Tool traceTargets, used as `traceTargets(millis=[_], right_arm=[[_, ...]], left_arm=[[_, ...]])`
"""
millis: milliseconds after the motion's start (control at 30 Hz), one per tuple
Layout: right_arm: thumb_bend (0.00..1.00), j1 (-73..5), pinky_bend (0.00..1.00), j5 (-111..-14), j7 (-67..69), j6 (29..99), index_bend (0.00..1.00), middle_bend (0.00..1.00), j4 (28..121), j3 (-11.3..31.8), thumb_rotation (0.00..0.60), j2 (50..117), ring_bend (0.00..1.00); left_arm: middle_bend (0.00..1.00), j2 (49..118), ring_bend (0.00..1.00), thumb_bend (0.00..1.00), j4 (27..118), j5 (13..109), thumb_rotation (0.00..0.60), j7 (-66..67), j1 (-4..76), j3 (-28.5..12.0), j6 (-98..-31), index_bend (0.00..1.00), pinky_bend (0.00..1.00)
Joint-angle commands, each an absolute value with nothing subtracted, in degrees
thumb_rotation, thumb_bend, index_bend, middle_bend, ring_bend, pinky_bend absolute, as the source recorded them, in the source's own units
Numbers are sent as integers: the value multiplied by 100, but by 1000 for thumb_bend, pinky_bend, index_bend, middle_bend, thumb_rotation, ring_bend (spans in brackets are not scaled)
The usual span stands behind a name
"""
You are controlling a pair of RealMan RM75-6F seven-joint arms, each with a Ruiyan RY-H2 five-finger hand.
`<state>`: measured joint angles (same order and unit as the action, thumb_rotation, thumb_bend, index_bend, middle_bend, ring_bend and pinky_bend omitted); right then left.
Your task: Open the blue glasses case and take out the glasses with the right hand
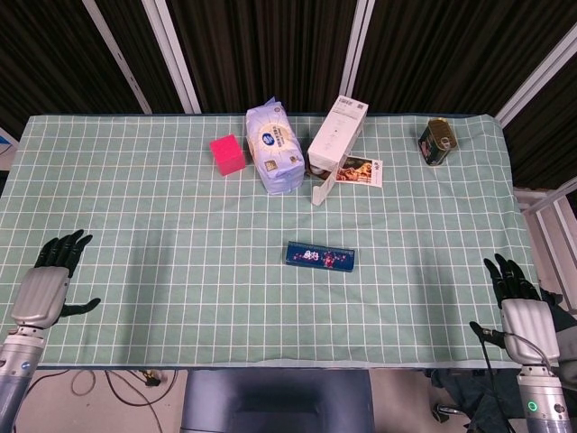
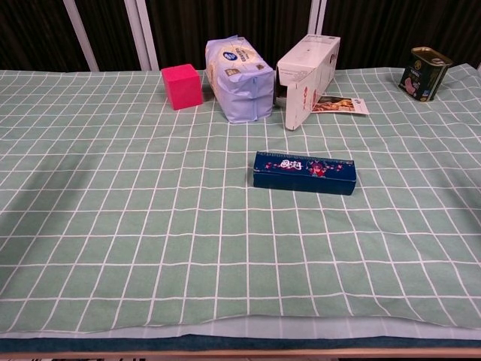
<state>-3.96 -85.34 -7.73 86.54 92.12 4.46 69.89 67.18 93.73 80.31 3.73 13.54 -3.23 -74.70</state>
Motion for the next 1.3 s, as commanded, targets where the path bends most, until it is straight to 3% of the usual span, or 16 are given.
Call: traceTargets(millis=[33, 367, 633, 900, 1300], right_arm=[[67, -395, 239, -8507, -801, 8634, 0, 0, 9242, 450, 600, 6989, 0], [67, -709, 239, -8171, -1314, 8201, 0, 0, 9796, 670, 600, 7030, 0], [70, -1484, 239, -7463, -2359, 7445, 0, 0, 10061, 1121, 600, 7682, 0], [88, -2335, 238, -6616, -3140, 6942, 0, 0, 9615, 1644, 600, 8642, 0], [91, -3003, 239, -5948, -3509, 6774, 0, 0, 8731, 1802, 600, 9719, 0]], left_arm=[[0, 6697, 0, 0, 9385, 8050, 600, 344, 1349, -317, -7479, 0, 0], [0, 6660, 0, 0, 9378, 8019, 600, 212, 1378, -340, -7412, 0, 0], [0, 6622, 0, 0, 9392, 8025, 600, 123, 1404, -346, -7368, 0, 0], [0, 6578, 0, 0, 9419, 7921, 600, 43, 1430, -379, -7283, 0, 0], [0, 6534, 0, 0, 9447, 7775, 600, -70, 1473, -420, -7148, 0, 0]])
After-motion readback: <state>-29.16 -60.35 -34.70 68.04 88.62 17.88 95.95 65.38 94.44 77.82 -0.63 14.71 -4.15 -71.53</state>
